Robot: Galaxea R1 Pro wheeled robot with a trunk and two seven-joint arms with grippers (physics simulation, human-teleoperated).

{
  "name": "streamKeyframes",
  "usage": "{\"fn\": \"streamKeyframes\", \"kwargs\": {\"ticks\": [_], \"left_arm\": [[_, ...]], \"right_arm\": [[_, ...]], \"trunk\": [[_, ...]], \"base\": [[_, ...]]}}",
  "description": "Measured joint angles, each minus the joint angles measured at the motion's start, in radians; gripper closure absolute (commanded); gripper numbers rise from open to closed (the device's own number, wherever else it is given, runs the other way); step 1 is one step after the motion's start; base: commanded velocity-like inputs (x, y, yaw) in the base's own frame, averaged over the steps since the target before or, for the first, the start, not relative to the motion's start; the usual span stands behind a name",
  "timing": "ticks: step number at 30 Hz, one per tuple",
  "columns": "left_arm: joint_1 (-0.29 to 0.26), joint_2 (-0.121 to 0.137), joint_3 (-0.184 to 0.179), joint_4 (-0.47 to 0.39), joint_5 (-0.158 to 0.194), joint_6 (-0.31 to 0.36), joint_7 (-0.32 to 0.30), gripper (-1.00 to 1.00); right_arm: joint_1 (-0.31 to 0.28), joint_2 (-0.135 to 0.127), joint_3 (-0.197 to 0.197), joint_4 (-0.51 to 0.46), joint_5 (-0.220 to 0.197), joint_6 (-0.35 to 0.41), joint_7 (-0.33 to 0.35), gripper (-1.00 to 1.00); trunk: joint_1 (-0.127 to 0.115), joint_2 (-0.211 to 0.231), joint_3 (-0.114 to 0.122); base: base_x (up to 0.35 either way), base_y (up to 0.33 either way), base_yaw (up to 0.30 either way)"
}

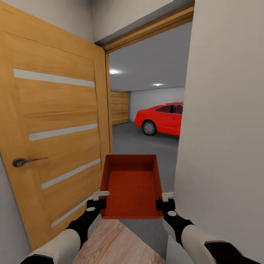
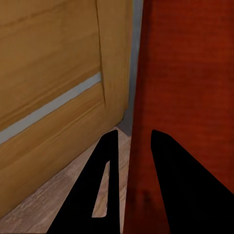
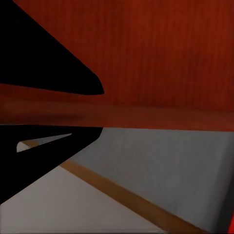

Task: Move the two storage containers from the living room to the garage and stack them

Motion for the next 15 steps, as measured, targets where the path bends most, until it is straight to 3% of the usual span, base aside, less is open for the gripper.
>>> {"fn": "streamKeyframes", "kwargs": {"ticks": [7,8,15], "left_arm": [[0.0,0.0,0.0,0.0,0.0,0.0,0.0,1.0],[0.002,0.005,-0.018,0.0,0.023,-0.004,0.0,1.0],[0.002,0.007,-0.044,-0.002,0.046,-0.001,0.005,1.0]], "right_arm": [[0.0,0.0,0.0,0.0,0.0,0.0,0.0,1.0],[0.0,0.001,-0.001,0.0,0.008,0.002,-0.002,1.0],[0.0,0.001,-0.073,0.0,0.085,0.003,0.001,1.0]], "trunk": [[0.0,0.0,0.0],[0.001,0.001,0.0],[0.0,0.0,0.0]], "base": [[0.214,0.196,-0.04],[0.0,0.0,0.0],[0.024,0.0,0.0]]}}
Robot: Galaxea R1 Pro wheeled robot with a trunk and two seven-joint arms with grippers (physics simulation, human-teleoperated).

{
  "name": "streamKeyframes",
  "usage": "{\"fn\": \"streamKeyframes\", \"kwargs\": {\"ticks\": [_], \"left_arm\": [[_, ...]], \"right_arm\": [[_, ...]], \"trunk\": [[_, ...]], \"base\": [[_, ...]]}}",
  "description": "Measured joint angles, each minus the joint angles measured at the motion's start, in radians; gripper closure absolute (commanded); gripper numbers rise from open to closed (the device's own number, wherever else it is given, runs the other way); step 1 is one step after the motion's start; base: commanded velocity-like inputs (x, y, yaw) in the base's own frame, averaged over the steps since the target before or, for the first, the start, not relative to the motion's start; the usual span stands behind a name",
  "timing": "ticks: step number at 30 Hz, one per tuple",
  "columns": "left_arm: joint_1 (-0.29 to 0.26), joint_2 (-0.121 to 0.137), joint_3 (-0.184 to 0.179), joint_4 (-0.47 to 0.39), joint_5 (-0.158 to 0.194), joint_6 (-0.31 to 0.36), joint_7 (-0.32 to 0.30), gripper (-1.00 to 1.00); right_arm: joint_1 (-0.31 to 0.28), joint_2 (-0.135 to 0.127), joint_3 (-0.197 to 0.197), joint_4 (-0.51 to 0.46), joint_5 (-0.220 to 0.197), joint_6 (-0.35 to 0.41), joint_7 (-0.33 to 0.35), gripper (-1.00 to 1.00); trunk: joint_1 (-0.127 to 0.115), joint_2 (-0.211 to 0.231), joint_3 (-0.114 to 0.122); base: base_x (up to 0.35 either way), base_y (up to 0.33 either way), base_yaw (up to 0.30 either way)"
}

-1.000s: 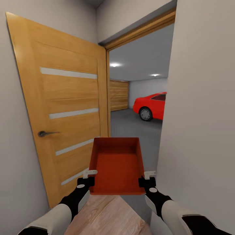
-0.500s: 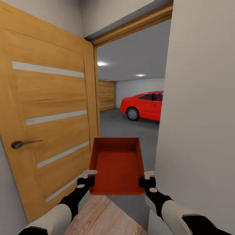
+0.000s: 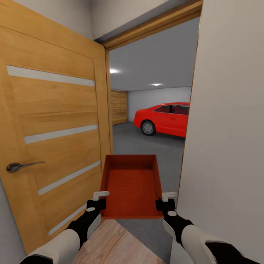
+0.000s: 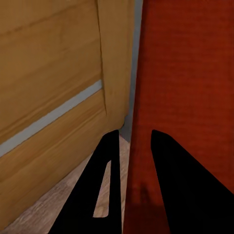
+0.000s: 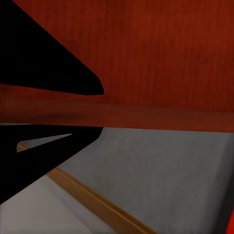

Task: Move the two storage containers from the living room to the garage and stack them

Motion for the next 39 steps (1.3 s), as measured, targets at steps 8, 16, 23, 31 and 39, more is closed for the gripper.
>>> {"fn": "streamKeyframes", "kwargs": {"ticks": [8,16,23,31,39], "left_arm": [[0.0,0.0,0.0,0.002,0.0,0.0,-0.001,1.0],[0.0,0.0,0.0,0.004,0.001,0.0,-0.001,1.0],[0.0,0.0,0.023,-0.001,-0.023,0.001,-0.004,1.0],[0.0,0.0,0.023,-0.001,-0.022,0.001,-0.004,1.0],[0.0,0.0,0.025,-0.001,-0.023,0.001,-0.005,1.0]], "right_arm": [[0.0,0.003,-0.073,0.0,0.073,0.0,0.002,1.0],[0.001,0.005,-0.145,0.0,0.144,0.0,0.005,1.0],[0.001,0.001,0.091,0.0,-0.107,-0.004,-0.004,1.0],[0.001,0.001,0.092,0.0,-0.108,-0.004,-0.004,1.0],[0.0,0.002,0.093,0.0,-0.109,-0.003,-0.004,1.0]], "trunk": [[0.0,0.0,0.0],[0.0,0.0,0.0],[0.0,0.0,0.0],[0.0,0.0,0.0],[0.0,0.0,0.0]], "base": [[0.242,0.094,0.0],[0.299,0.143,-0.02],[0.301,0.147,-0.232],[0.301,0.148,-0.283],[0.301,0.182,-0.167]]}}
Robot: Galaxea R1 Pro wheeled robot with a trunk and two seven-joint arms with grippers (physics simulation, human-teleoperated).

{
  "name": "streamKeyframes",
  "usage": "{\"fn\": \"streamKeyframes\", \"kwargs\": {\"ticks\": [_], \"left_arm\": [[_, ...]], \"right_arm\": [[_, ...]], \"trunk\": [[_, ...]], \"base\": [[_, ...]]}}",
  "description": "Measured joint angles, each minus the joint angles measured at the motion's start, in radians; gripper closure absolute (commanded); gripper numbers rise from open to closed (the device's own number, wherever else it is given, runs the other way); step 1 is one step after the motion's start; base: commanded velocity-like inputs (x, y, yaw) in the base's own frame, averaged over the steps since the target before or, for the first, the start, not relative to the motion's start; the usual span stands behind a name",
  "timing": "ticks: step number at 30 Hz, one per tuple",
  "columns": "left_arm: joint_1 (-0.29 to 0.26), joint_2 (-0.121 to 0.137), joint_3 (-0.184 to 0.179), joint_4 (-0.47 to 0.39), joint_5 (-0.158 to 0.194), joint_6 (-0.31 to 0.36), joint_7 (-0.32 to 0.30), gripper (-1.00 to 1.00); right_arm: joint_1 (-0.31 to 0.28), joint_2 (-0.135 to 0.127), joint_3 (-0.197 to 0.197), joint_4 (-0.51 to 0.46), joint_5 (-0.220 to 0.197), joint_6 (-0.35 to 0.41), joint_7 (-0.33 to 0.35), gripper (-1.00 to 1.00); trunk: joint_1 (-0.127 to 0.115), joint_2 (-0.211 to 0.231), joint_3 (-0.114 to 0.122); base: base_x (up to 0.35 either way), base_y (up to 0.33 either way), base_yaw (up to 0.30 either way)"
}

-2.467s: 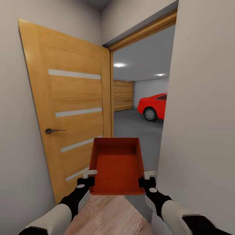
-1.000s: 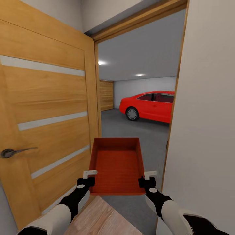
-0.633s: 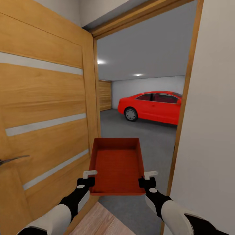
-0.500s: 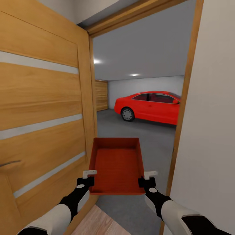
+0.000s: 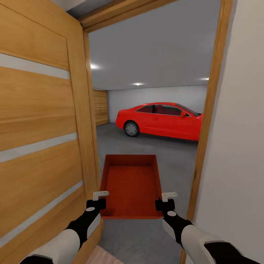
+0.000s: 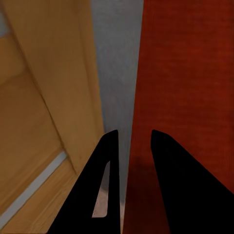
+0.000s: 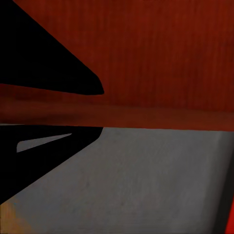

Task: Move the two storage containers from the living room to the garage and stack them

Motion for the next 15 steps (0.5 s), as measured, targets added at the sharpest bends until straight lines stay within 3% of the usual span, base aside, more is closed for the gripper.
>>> {"fn": "streamKeyframes", "kwargs": {"ticks": [7,15], "left_arm": [[0.0,0.0,0.0,0.0,0.0,0.0,0.0,1.0],[0.0,0.0,0.0,0.0,0.0,0.0,0.0,1.0]], "right_arm": [[0.0,0.0,-0.001,0.0,0.001,0.0,0.0,1.0],[0.0,0.0,0.003,0.0,-0.004,0.0,0.0,1.0]], "trunk": [[0.0,0.0,0.0],[0.0,0.0,0.0]], "base": [[0.3,0.212,-0.047],[0.3,0.215,-0.257]]}}
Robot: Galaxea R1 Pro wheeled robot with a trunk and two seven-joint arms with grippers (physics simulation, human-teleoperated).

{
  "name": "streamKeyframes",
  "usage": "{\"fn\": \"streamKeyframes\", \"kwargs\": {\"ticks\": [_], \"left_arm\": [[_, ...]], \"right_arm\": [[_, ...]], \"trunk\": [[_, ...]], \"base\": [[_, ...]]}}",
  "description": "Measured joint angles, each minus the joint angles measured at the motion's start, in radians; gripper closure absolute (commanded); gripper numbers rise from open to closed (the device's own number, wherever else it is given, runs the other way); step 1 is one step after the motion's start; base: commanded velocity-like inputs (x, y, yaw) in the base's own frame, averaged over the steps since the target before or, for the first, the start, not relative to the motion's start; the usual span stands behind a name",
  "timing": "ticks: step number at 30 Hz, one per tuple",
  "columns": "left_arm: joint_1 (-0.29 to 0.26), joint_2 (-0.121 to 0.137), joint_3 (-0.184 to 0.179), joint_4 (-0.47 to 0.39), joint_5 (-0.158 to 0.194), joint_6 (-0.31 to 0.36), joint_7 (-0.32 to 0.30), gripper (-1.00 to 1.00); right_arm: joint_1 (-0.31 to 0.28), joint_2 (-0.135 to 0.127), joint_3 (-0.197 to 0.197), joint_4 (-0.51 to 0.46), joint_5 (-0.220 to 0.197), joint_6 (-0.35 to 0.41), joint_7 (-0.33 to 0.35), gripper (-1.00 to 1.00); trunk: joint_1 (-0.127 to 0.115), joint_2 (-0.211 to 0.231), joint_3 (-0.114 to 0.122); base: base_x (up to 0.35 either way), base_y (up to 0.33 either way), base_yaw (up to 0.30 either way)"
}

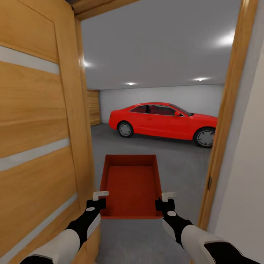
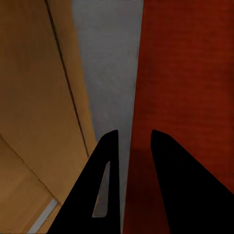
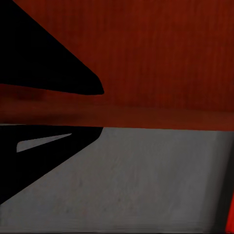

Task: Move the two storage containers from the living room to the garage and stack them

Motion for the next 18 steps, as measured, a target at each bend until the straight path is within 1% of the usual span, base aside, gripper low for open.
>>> {"fn": "streamKeyframes", "kwargs": {"ticks": [18], "left_arm": [[0.0,0.0,0.0,0.0,0.0,0.0,0.0,1.0]], "right_arm": [[0.0,0.0,0.0,0.0,0.0,0.0,0.0,1.0]], "trunk": [[0.0,0.0,0.0]], "base": [[0.3,0.215,-0.285]]}}
